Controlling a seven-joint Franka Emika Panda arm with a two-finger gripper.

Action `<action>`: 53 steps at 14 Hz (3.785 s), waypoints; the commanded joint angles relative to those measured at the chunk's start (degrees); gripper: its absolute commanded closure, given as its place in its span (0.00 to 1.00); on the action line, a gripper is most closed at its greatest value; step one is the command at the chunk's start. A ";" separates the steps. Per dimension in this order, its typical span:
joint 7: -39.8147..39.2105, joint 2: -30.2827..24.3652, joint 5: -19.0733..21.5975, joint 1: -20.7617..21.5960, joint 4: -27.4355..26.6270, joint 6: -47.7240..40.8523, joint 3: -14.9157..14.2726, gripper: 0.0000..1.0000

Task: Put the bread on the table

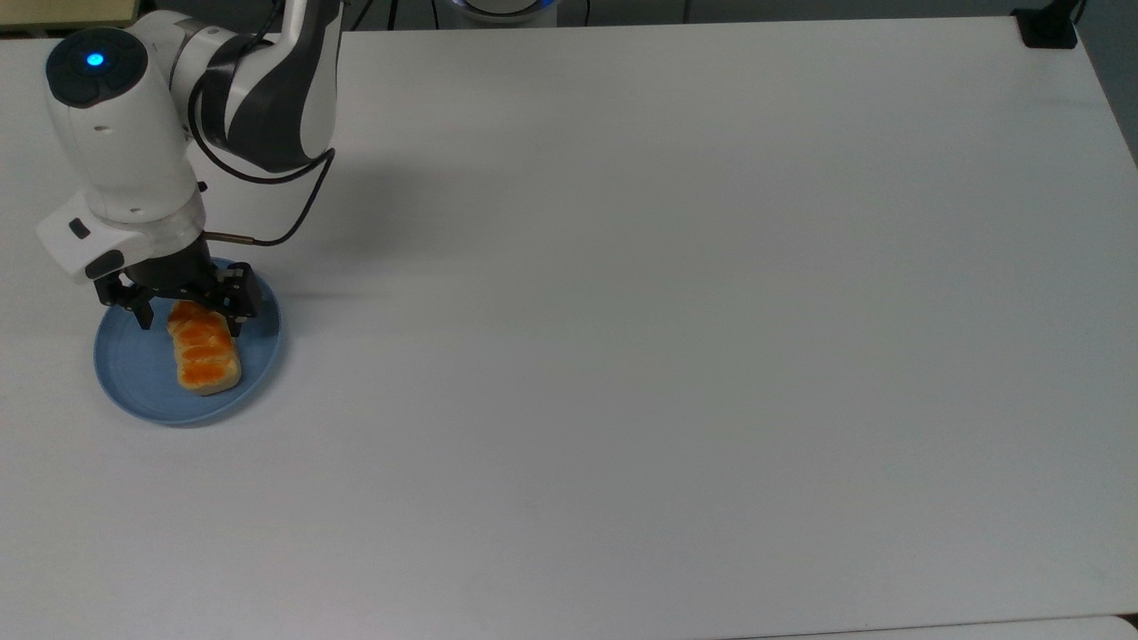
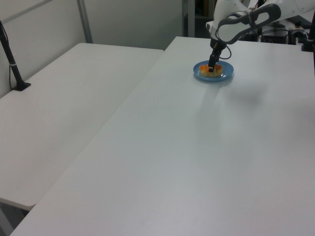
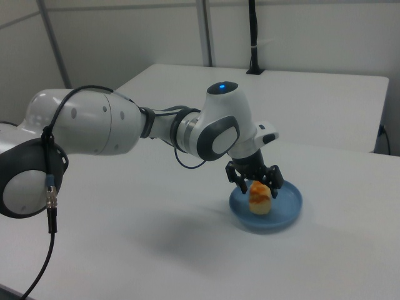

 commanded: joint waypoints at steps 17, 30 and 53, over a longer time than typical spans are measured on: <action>-0.27 -3.36 -0.28 1.91 0.27 -0.74 0.18 0.88; 24.26 -6.44 -2.74 19.84 -6.67 -3.13 0.26 0.52; 23.65 -33.33 -1.60 22.74 -6.75 -38.90 -2.54 0.00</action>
